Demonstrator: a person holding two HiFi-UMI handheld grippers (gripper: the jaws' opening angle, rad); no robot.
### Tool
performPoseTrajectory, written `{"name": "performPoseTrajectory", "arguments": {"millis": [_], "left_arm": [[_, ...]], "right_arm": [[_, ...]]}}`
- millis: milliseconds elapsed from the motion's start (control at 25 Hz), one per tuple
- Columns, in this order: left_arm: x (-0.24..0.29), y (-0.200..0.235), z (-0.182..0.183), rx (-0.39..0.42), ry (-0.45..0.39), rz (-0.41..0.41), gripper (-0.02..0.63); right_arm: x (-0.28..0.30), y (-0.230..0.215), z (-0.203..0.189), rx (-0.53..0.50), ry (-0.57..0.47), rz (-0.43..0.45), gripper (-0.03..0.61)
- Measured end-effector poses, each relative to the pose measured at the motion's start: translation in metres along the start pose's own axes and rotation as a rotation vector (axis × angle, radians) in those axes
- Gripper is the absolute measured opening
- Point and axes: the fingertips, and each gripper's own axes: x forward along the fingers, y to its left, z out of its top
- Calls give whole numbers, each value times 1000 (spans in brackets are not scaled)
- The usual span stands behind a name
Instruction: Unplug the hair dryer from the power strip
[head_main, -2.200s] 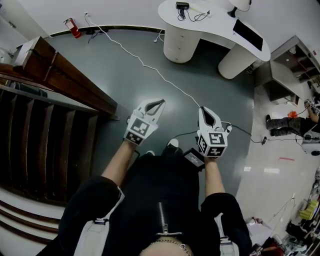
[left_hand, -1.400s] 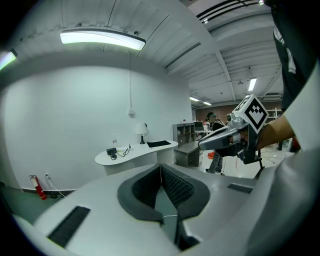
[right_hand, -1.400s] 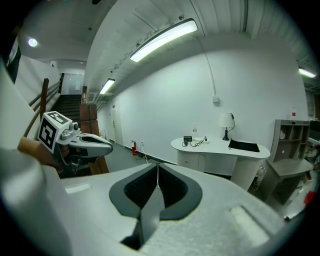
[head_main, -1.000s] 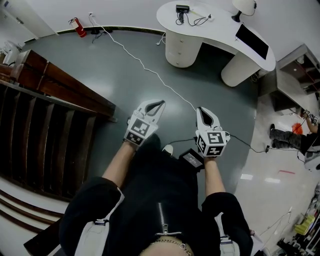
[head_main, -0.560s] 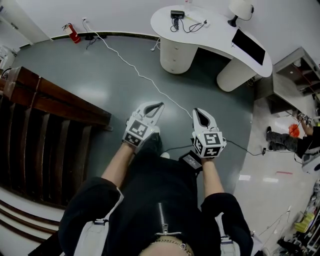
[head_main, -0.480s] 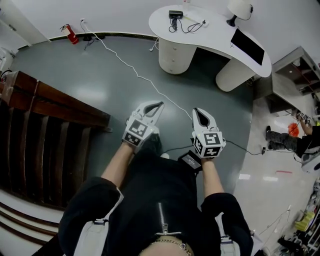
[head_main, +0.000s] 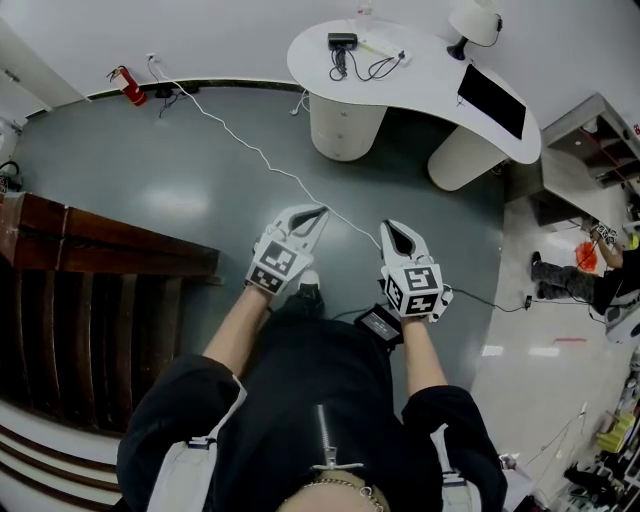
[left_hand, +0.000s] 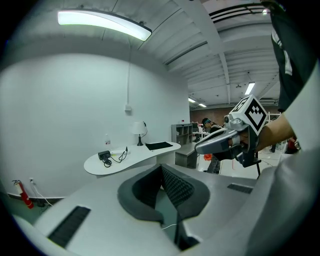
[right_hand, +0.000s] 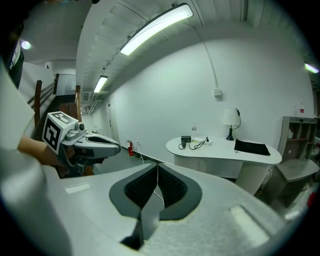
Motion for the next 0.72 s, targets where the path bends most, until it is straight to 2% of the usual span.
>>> {"name": "performPoseTrajectory", "arguments": {"millis": [720], "left_arm": [[30,79,1,30,10,-62,12]], "right_arm": [[83,-10,41,-16,-10,-41,5]]}}
